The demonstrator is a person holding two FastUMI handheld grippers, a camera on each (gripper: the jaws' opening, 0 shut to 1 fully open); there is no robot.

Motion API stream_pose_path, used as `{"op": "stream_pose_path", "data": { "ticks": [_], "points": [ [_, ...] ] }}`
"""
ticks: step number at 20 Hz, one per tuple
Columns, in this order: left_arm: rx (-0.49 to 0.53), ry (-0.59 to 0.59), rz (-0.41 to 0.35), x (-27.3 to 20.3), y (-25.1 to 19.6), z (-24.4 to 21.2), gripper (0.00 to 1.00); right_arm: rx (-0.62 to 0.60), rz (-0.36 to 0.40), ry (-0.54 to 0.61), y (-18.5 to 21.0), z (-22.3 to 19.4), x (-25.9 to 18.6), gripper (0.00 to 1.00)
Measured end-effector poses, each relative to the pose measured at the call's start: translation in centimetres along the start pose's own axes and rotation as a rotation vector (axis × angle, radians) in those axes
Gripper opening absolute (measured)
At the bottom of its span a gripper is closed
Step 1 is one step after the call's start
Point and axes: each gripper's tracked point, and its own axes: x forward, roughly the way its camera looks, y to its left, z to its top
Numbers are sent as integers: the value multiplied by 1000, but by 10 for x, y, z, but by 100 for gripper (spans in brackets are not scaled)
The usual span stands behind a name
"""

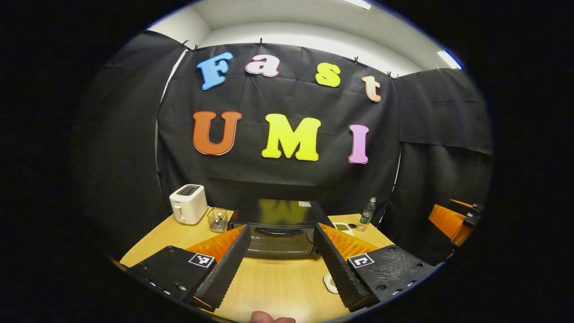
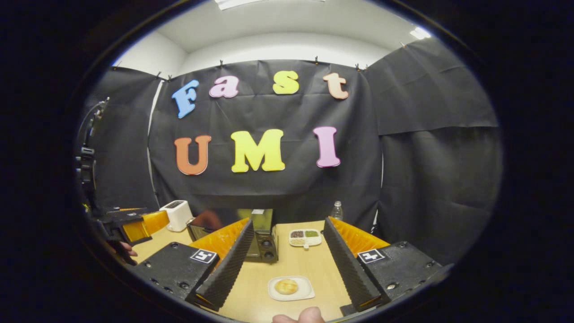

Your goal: Open the electric oven with the left hand, put the food in, and close the electric oven.

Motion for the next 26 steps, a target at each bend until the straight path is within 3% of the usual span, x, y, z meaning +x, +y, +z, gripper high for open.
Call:
{"op": "stream_pose_path", "data": {
  "ticks": [7,13,21,23,24,26],
  "points": [
    [32,50,-13,111,-7,-25,93,-1,-77,83,-68,-23,47,99],
    [62,93,-18,177,-2,-64,93,-18,-117,149,-99,-39,67,99],
    [71,194,22,203,17,-112,93,-32,-102,240,-95,-67,80,99],
    [115,193,37,203,21,-113,85,-28,-104,244,-96,-68,79,99],
    [127,197,34,201,22,-118,96,-25,-106,248,-95,-71,79,99],
    [104,189,22,199,22,-118,96,-18,-108,249,-93,-72,76,99]
  ]
}}
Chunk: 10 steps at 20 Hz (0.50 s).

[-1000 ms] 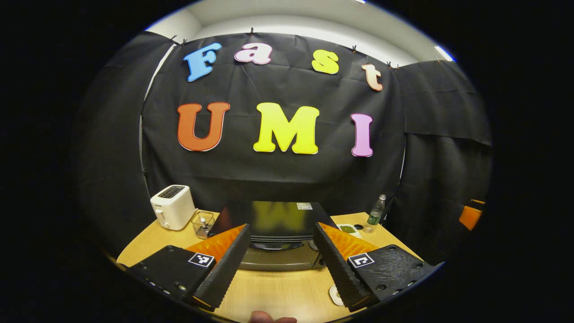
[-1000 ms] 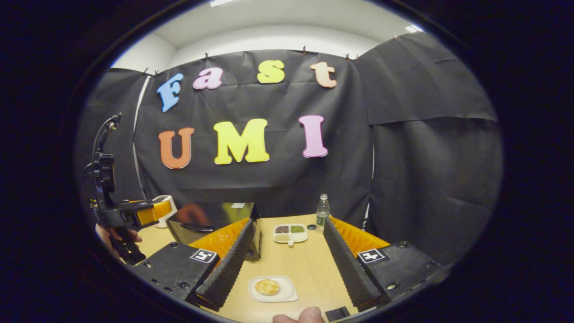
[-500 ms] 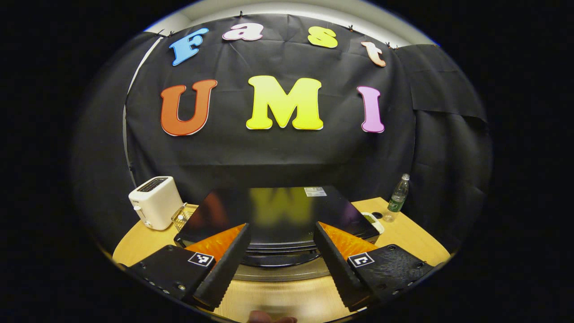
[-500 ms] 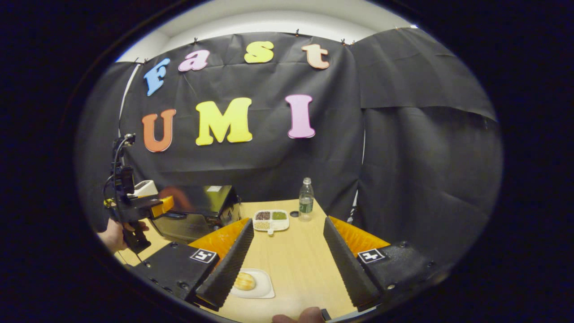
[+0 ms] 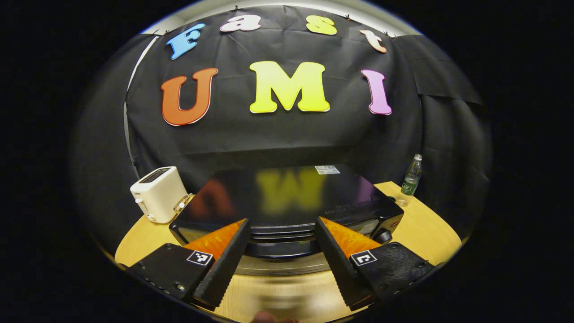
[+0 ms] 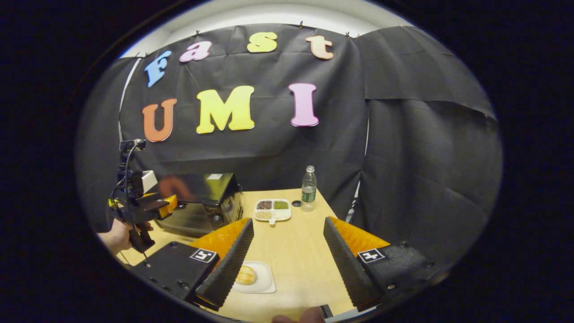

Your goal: Open the electric oven with the left hand, put the food in, and close the electric oven.

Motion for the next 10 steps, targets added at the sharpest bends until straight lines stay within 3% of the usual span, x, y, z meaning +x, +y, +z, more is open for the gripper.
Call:
{"op": "stream_pose_path", "data": {
  "ticks": [4,5,6,8,10],
  "points": [
    [26,24,-15,-15,-3,-8,97,12,-14,-17,1,1,-15,99],
    [27,35,-19,-22,-4,-12,88,13,-15,-19,2,1,-19,99],
    [30,47,-26,-29,-4,-17,100,11,-19,-23,2,0,-22,99],
    [32,79,-39,-45,-5,-29,91,13,-21,-35,5,2,-32,99],
    [24,117,-52,-61,-6,-43,99,18,-17,-42,9,1,-40,99]
  ]
}}
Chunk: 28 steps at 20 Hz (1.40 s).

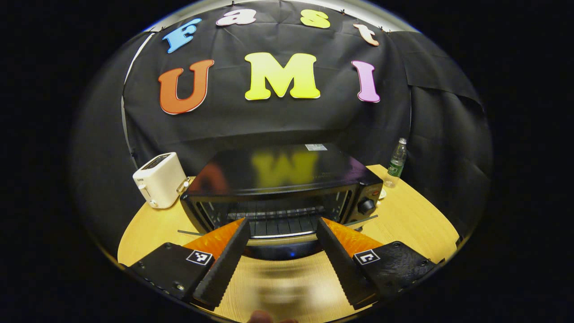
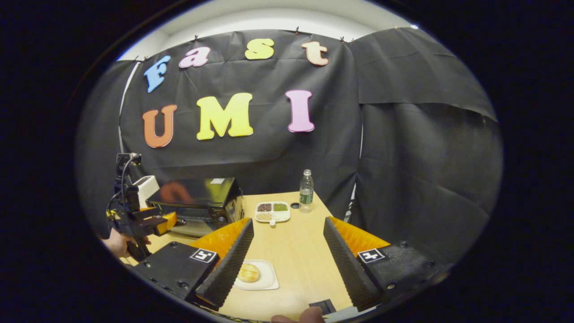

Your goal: Open the electric oven with the left hand, put the food in, and close the electric oven.

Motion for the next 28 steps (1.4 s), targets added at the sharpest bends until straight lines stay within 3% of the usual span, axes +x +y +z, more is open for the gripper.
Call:
{"op": "stream_pose_path", "data": {
  "ticks": [7,13,21,22,23,28],
  "points": [
    [-148,214,-1,-22,-6,-92,98,-18,12,6,11,-11,-26,99],
    [-185,330,-12,-14,-9,-139,95,-31,-30,41,-3,-26,-40,99],
    [-144,362,15,-5,-6,-143,100,-40,-34,56,-3,-31,-46,99],
    [-146,351,13,-7,-5,-141,86,-40,-29,56,-1,-32,-45,99],
    [-151,340,15,-9,-4,-138,96,-42,-23,58,0,-33,-44,99],
    [-163,242,33,-34,6,-109,93,-40,65,98,16,-56,-36,100]
  ]
}}
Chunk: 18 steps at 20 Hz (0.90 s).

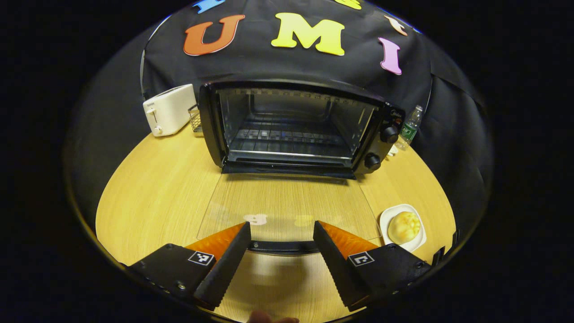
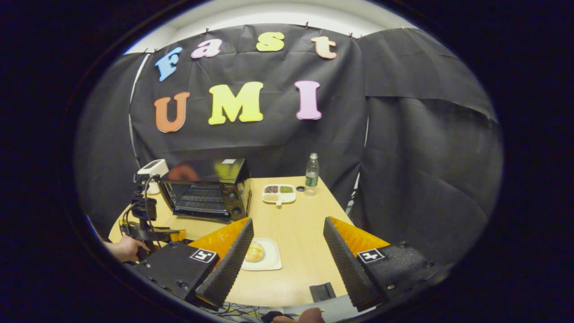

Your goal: Open the electric oven with the left hand, put the food in, and close the electric oven.

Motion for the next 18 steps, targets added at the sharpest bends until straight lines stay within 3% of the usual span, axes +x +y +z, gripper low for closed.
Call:
{"op": "stream_pose_path", "data": {
  "ticks": [8,14,18],
  "points": [
    [15,-196,-2,-106,0,49,93,-27,125,112,29,-75,46,99],
    [21,-331,83,-175,3,76,93,-48,197,216,62,-143,112,99],
    [-26,-340,124,-193,3,75,93,-71,228,271,81,-177,148,99]
  ]
}}
